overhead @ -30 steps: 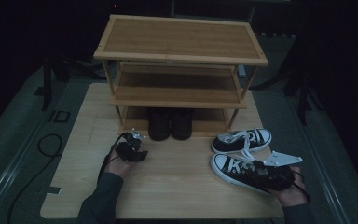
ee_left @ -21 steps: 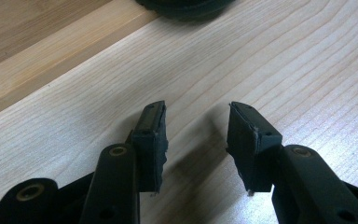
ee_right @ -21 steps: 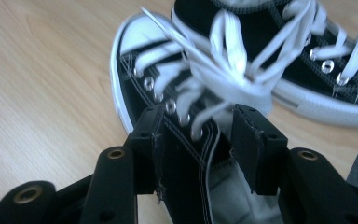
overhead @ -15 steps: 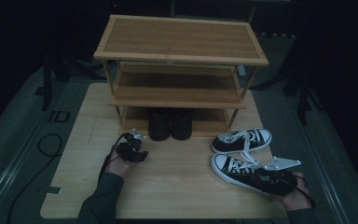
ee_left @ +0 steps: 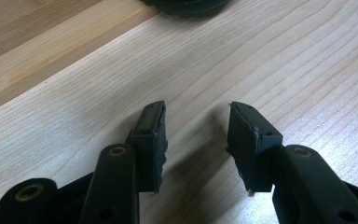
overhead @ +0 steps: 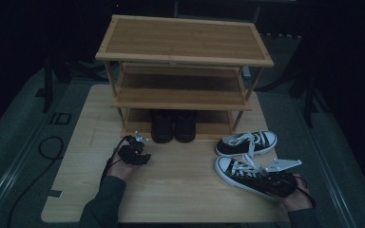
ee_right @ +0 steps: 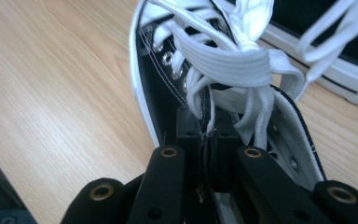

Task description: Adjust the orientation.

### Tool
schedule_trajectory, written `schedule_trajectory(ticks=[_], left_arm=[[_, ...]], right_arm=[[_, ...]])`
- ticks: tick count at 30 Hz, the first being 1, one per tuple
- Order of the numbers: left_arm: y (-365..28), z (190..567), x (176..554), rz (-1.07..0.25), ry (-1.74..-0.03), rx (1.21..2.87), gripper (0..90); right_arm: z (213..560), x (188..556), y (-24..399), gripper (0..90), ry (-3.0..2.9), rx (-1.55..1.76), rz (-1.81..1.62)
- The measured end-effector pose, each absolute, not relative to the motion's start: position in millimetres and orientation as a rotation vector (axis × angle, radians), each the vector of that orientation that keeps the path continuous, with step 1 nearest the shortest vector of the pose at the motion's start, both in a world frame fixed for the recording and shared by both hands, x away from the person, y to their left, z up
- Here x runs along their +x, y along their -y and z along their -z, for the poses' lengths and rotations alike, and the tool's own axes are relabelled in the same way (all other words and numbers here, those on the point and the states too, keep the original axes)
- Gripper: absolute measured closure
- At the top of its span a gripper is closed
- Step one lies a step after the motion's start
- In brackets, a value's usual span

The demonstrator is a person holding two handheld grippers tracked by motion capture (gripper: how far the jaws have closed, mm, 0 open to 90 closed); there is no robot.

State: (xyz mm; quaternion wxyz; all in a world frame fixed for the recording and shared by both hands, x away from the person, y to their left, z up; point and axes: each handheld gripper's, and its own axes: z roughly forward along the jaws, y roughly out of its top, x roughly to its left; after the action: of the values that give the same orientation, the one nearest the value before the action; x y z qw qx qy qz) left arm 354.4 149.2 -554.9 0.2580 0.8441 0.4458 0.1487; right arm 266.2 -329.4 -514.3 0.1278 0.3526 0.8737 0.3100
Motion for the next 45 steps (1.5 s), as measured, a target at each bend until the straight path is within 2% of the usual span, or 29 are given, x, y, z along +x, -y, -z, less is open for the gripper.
schedule_trajectory(ticks=[13,23,37,45], left_arm=[[-149.7,555.4,353.9,-0.4,-1.213,2.277,57.1],[-151.1,555.3,353.6,-0.398,-1.217,2.277,57.1],[-151.8,555.6,353.7,-0.397,-1.217,2.272,57.2],[-151.8,555.7,353.7,-0.396,-1.215,2.271,57.2]], right_arm=[[504.1,268.9,298.7,86.6,-2.536,0.925,-1.045],[497.7,279.9,254.2,86.6,-2.552,0.828,-1.103],[496.3,297.0,215.2,86.6,-2.518,0.816,-1.06],[506.7,297.0,195.2,86.5,-2.562,0.802,-0.989]])
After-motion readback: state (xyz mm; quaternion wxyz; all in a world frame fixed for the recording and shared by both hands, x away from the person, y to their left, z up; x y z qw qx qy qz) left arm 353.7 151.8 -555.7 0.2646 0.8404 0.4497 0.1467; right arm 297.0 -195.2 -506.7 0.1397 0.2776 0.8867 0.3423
